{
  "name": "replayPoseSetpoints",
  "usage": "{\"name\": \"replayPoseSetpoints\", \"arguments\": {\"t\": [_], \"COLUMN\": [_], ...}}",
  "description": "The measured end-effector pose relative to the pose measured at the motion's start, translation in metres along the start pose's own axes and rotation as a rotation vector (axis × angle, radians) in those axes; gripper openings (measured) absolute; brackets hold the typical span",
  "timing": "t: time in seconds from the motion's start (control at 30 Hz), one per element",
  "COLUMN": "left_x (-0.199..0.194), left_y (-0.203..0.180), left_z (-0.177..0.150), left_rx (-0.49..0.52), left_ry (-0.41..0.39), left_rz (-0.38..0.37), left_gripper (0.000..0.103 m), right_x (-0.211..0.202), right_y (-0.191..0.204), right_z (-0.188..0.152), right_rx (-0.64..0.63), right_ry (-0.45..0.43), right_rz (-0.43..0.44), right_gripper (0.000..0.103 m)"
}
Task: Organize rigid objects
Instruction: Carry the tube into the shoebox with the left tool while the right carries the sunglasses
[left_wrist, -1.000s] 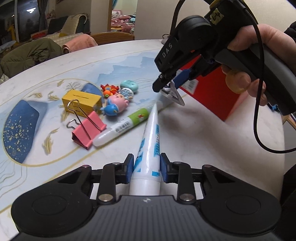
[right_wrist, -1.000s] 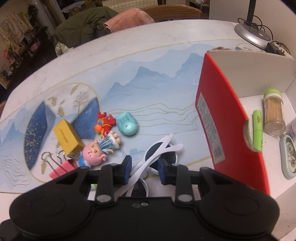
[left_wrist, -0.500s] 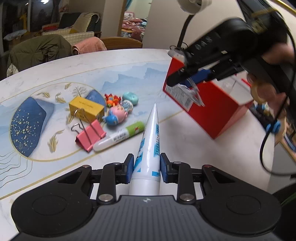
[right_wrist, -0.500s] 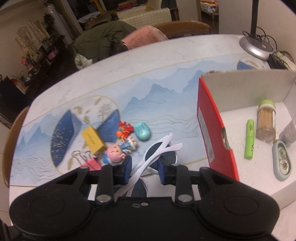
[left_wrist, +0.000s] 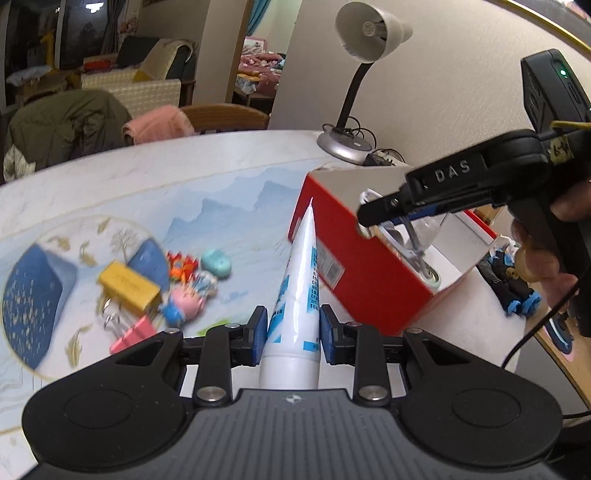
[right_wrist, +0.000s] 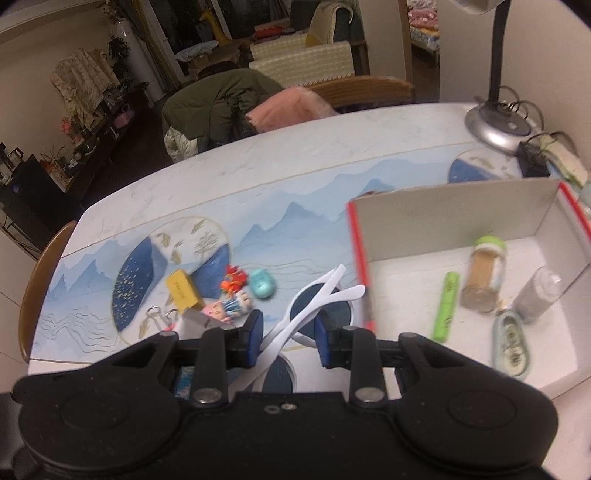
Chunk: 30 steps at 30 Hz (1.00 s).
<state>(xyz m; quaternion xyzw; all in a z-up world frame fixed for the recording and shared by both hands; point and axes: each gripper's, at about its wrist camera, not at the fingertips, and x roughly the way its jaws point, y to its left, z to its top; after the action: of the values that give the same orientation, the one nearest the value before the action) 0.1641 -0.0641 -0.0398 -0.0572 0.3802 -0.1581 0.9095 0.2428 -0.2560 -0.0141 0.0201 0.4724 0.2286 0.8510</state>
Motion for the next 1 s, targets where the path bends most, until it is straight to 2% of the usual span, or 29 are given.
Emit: {"name": "replayPoseSetpoints", "arguments": {"t": [0.3, 0.6, 1.0], "left_x": [0.027, 0.060, 0.113], "left_y": [-0.043, -0.083, -0.127], "left_z": [0.026, 0.042, 0.077], "left_rx": [0.041, 0.038, 0.036], "left_ry": [0.007, 0.033, 0.075], "left_rz": [-0.002, -0.005, 0.037], "left_gripper": [0.029, 0.029, 0.029], "right_x": [-0.017, -0.019, -0.005], "right_y": [-0.061, -0.127, -0.163], "right_z": [0.006, 0.005, -0.003], "right_rx": [0.024, 0.052, -0.088], "right_ry": [-0.041, -0.038, 0.030], "right_rz": [-0.032, -0.063, -0.043], "right_gripper": [0.029, 0.029, 0.029]}}
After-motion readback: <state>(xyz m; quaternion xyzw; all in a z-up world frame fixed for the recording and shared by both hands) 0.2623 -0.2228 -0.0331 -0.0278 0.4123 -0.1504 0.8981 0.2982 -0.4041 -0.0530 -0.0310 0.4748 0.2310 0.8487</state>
